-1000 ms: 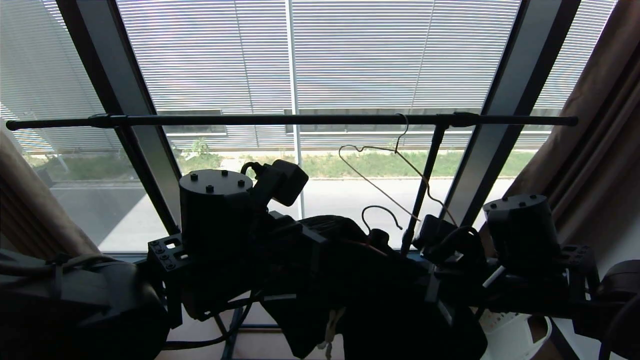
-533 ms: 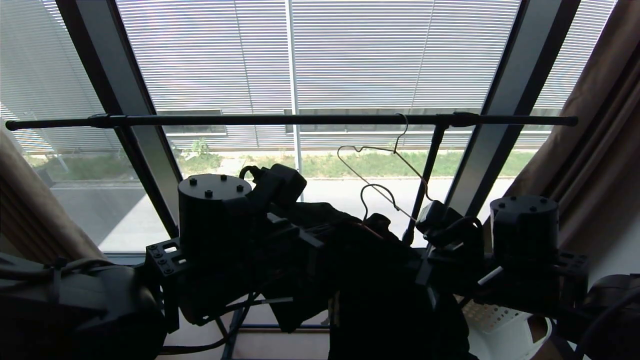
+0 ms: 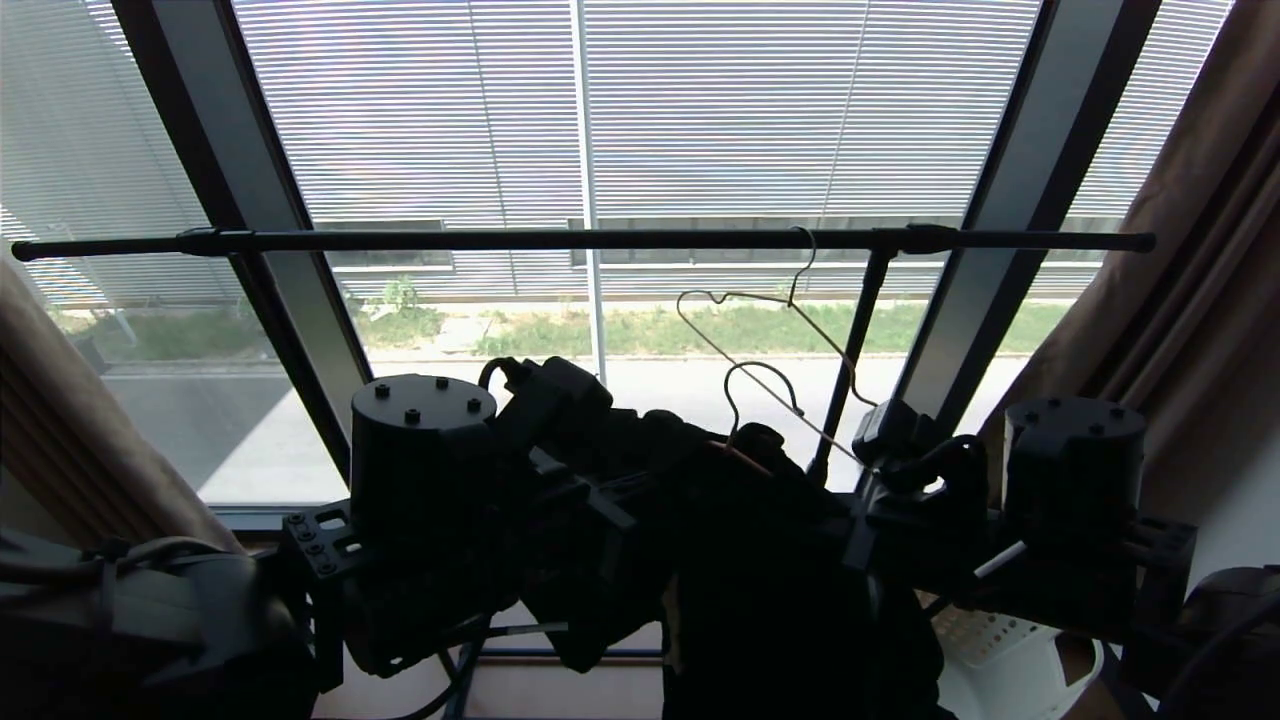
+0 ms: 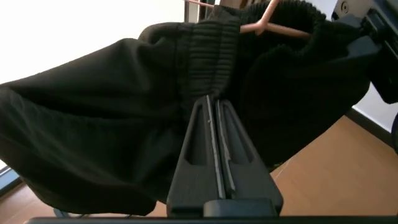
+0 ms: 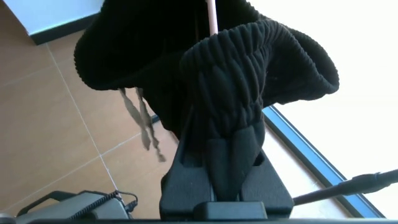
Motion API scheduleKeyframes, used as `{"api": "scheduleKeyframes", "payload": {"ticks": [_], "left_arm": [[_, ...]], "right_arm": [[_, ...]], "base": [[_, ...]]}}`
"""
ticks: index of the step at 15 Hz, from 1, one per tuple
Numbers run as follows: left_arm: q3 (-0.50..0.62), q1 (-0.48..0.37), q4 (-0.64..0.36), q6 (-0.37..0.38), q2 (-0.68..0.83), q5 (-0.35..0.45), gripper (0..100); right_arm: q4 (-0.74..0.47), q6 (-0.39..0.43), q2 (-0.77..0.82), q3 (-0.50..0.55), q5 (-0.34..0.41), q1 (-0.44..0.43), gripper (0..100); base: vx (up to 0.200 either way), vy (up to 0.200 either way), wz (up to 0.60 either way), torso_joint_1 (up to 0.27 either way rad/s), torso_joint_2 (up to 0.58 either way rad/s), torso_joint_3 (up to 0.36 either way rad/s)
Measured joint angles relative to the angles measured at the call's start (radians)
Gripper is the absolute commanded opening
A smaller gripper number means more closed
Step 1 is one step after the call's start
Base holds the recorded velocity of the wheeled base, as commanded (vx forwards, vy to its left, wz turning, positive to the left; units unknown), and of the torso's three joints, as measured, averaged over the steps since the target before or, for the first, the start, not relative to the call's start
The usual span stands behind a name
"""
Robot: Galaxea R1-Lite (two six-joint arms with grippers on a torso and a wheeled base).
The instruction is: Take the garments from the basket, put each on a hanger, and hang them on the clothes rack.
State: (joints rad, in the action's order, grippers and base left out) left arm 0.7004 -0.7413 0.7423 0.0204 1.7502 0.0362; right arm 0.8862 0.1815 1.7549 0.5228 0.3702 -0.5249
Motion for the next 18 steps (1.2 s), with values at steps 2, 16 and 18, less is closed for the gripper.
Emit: {"api": "scheduleKeyframes", "payload": {"ticks": [2,16,18], "left_arm": [[-0.002,-0.001,0.000,0.002,0.000,0.001,0],[0.003,-0.014,-0.001,0.034,0.010,0.003,100],[0.005,-0.014,0.000,0.035,0.009,0.001,100]], "right_arm": [[0.044,-0.028,-0.002,-0.017,0.011,-0.002,0],[0.165,-0.032,-0.019,-0.096,0.060,-0.015,0],[0.165,-0.032,-0.016,-0.099,0.060,-0.015,0]], "base": [[0.000,0.000,0.00,0.000,0.00,0.000],[0.000,0.000,0.00,0.000,0.00,0.000],[0.000,0.000,0.00,0.000,0.00,0.000]]}}
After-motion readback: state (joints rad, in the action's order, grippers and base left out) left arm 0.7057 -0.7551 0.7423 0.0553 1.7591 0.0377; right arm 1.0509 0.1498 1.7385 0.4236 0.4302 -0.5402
